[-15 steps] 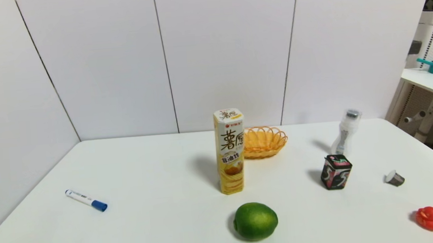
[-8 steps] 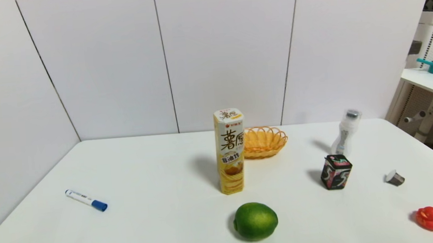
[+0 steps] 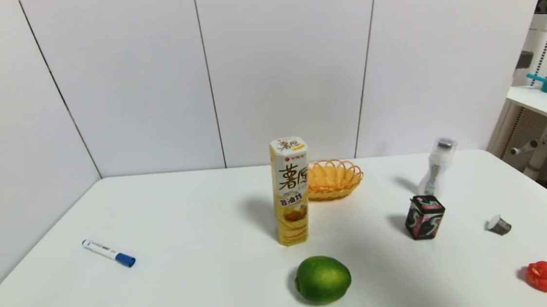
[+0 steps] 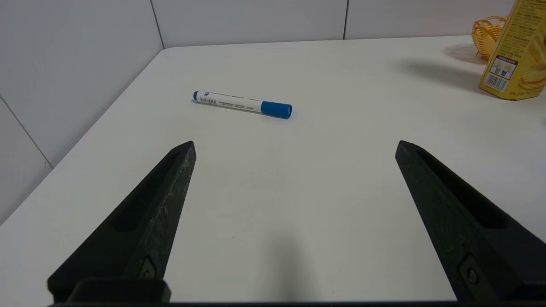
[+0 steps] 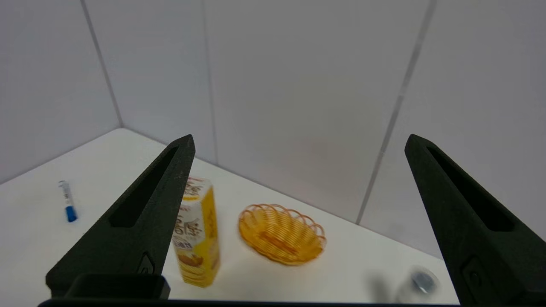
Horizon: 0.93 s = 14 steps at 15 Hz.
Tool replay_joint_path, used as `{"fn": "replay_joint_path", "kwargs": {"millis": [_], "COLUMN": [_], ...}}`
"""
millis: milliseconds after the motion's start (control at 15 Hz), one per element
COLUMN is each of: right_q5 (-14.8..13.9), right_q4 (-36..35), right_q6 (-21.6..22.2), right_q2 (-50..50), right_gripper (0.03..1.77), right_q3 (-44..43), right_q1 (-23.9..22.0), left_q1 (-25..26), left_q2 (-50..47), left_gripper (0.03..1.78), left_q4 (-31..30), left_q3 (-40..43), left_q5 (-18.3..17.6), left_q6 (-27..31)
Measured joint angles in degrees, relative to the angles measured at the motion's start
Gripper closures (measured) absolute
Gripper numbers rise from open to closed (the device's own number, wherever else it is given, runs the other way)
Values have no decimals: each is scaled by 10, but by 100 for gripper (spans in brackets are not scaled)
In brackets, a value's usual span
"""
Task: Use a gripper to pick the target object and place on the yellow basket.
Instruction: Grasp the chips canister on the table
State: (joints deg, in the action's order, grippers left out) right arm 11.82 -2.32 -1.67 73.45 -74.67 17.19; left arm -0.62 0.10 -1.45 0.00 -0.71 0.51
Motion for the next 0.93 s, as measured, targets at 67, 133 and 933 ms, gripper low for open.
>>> {"fn": "replay_joint_path", "kwargs": {"millis": [67,133,933], "right_q5": [1,2,-310], "right_q4": [0,-1,-91], "right_q6": [0,0,187], "right_q2": [44,85,320], "right_gripper": [10,10,10], "right_q3": [-34,-64,-84], "right_q1": [29,59,275], "left_q1": [0,0,0], "left_q2": [0,0,0], "left_gripper": [12,12,12], "left_q4": [0,0,0], "left_q3": [0,0,0], "left_q5": [0,0,0], "left_q6": [0,0,0]}}
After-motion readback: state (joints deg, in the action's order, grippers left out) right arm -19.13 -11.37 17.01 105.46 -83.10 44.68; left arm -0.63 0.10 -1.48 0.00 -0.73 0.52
